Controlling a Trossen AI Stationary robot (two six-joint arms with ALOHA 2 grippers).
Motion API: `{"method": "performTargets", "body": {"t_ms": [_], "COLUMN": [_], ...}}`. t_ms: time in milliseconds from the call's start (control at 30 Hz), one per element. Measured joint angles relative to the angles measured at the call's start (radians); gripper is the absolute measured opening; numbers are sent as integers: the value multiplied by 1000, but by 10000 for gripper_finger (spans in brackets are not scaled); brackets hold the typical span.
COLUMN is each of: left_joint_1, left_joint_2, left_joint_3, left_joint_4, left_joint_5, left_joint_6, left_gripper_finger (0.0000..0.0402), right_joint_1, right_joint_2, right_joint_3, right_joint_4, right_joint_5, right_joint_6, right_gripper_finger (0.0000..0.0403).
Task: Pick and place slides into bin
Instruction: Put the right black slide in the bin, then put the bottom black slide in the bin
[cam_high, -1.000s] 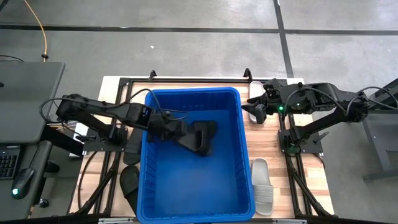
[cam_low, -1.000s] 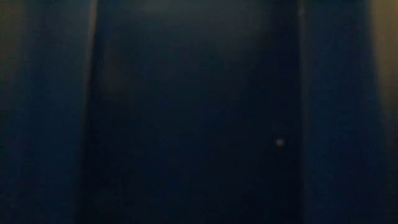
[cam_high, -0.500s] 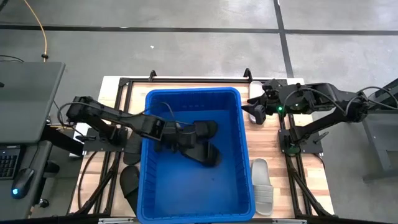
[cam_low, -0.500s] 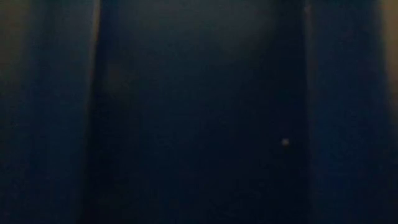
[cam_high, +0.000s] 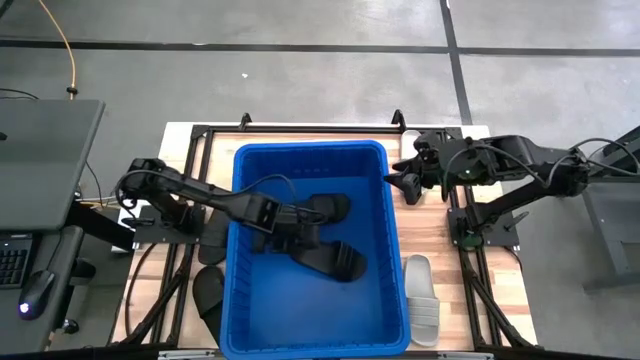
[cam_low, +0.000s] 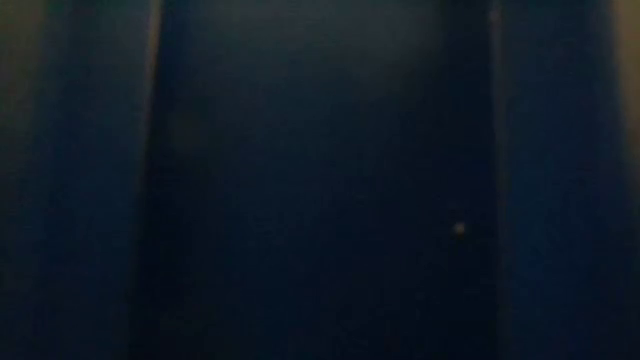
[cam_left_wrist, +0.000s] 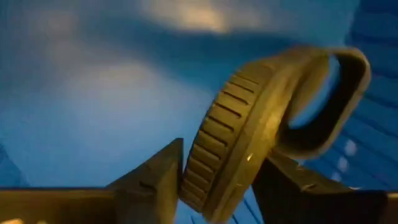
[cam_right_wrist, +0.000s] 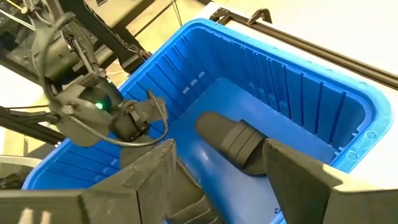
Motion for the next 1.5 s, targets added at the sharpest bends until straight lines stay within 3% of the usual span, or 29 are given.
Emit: {"method": "performTargets", "body": {"t_ms": [267, 433, 767, 1067, 1333, 1500], "left_joint_1": [-2, 1, 0, 6, 6, -32], "left_joint_2": [2, 2, 2, 2, 1, 0], "left_joint_3": [0, 0, 28, 289, 576, 742], "left_joint_4": [-186, -181, -25, -7, -246, -533], "left_joint_5": [40, 38, 18, -36, -25, -12], "left_joint_6": [-2, -4, 96, 472, 784, 905], "left_gripper_finger": [245, 290, 305, 305, 305, 305], "right_joint_1": [0, 0, 0, 0, 0, 0], "right_joint_2": [5, 5, 5, 4, 4, 4], "right_joint_3": [0, 0, -1, -1, -1, -1], "right_joint_4": [5, 7, -35, -68, -68, -91], "right_joint_5": [-10, -2, -22, -55, -58, -61], "right_joint_6": [-2, -5, 16, 43, 49, 94], "right_gripper_finger": [232, 232, 232, 232, 232, 232]}}
